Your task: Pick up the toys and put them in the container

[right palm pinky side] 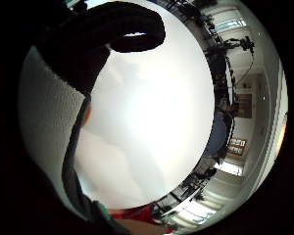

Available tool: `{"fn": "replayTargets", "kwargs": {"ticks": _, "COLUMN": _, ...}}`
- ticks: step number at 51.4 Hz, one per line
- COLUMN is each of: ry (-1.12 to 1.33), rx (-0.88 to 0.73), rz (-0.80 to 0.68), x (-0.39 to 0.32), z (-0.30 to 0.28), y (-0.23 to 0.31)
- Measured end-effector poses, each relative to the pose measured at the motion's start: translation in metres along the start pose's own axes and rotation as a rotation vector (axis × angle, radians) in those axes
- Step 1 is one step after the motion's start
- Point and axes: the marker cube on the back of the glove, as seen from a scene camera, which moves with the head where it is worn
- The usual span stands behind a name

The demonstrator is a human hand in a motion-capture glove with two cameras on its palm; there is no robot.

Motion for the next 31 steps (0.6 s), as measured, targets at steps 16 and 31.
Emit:
{"fn": "replayTargets", "kwargs": {"ticks": 16, "ry": -0.01, "rx": -0.044, "rz": -0.004, "x": -0.019, "z": 0.024, "y": -0.045}}
{"fn": "replayTargets", "kwargs": {"ticks": 31, "ry": 0.025, "rx": -0.184, "rz": -0.061, "x": -0.028, "z": 0.056, "y": -0.049}}
